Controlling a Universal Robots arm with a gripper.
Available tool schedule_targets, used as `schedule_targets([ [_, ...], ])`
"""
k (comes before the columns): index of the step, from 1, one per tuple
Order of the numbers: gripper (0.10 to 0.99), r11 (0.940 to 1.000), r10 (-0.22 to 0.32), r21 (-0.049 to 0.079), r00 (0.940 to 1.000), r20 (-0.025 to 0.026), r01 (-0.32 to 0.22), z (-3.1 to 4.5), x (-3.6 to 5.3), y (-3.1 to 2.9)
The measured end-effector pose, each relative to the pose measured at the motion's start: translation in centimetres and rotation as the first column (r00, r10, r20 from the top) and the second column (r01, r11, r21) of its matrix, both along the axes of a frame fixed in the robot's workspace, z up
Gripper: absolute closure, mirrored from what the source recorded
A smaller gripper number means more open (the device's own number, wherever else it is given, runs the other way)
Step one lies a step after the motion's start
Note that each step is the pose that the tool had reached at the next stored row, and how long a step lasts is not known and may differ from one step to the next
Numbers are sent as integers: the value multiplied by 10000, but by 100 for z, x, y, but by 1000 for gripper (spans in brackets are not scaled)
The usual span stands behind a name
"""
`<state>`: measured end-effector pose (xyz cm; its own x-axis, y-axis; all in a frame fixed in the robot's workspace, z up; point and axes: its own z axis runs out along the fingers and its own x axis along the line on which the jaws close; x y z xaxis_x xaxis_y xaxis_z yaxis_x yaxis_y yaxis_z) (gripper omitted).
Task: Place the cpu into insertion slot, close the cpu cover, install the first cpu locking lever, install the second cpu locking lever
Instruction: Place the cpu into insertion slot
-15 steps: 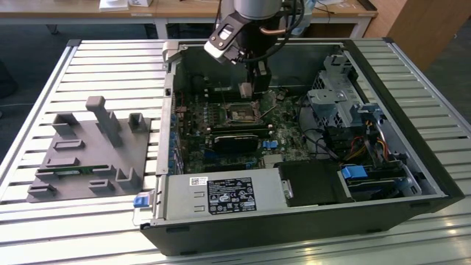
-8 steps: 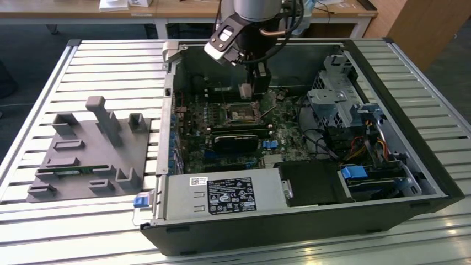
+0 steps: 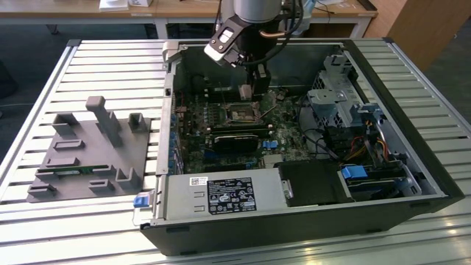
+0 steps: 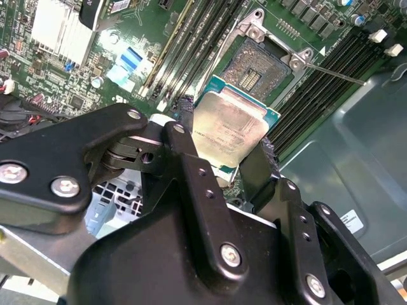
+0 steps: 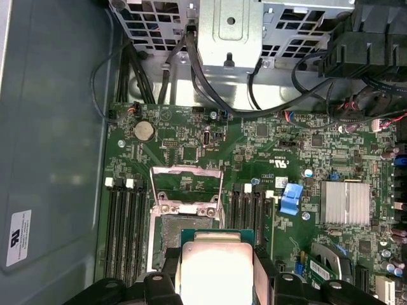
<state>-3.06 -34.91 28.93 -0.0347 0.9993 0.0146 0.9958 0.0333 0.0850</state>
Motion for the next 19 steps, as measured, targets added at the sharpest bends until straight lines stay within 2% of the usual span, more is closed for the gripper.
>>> schedule_targets([
  [19, 549, 10000, 0, -1, 10000, -14, 0, -79, 0, 0],
])
